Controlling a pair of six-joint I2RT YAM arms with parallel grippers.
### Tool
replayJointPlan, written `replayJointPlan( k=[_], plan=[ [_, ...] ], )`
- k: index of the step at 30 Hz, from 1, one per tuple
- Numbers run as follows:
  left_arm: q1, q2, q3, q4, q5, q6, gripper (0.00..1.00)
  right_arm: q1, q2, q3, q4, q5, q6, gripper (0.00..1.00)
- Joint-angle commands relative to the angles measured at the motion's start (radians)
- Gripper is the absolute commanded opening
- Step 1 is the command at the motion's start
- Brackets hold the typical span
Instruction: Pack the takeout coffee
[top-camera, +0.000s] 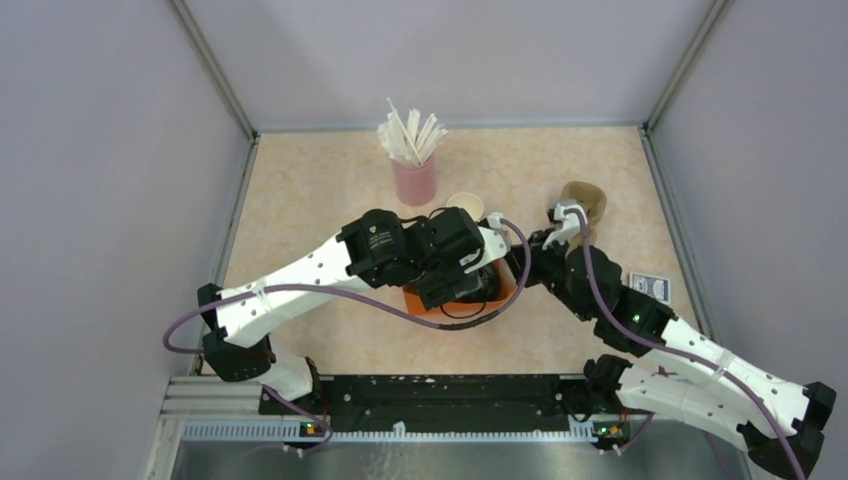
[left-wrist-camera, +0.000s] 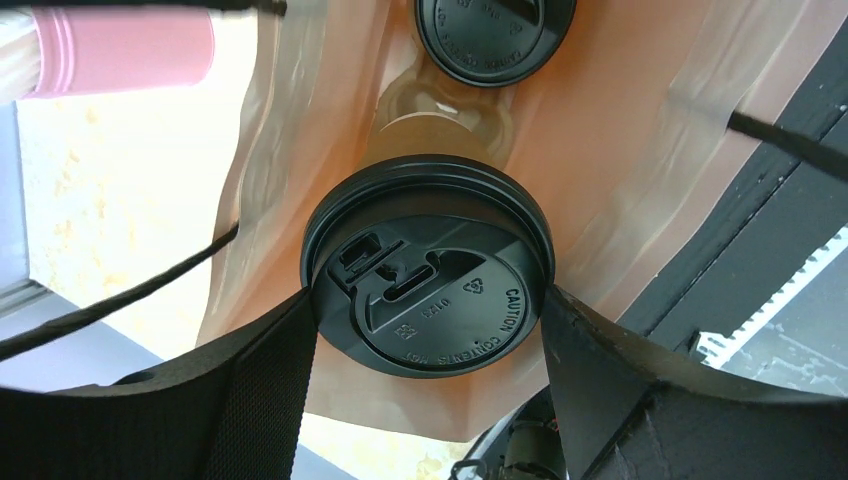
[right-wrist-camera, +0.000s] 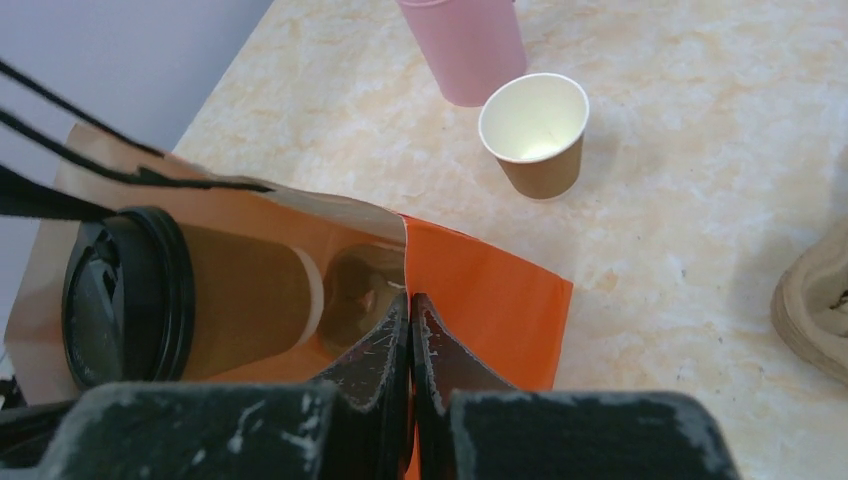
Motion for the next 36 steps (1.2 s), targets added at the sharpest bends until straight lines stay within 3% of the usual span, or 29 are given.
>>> replayJointPlan(
  k=[1,9,14,20,26,29,36],
  plan=[
    [-0.003,0.009,0.042,0.026,0.019,-0.015,0.49,0.009,-0.022,-0.046,0.061,-0.098,-0.095,0.0],
    [-0.004,-0.02,0.052,0.016,0.154,-0.067,0.48,0.009,-0.125,-0.093,0.011,-0.142,-0.246,0.0],
    [-0.007,-0.038,0.056,0.051,0.225,-0.102,0.47,0.009,-0.171,-0.112,-0.069,-0.162,-0.215,0.0],
    [-0.055,-0.029,-0.007,0.048,0.21,-0.136,0.46,0.01,-0.224,-0.174,-0.079,-0.148,-0.153,0.0],
    [-0.068,-0.04,-0.037,0.083,0.169,-0.146,0.46,0.011,-0.233,-0.172,-0.113,-0.201,-0.208,0.0],
    [-0.068,-0.046,-0.056,0.085,0.156,-0.155,0.46,0.012,-0.214,-0.147,-0.106,-0.162,-0.259,0.0],
    [-0.068,-0.078,-0.11,0.108,0.118,-0.201,0.46,0.01,-0.14,-0.151,0.147,-0.063,-0.594,0.0]
  ],
)
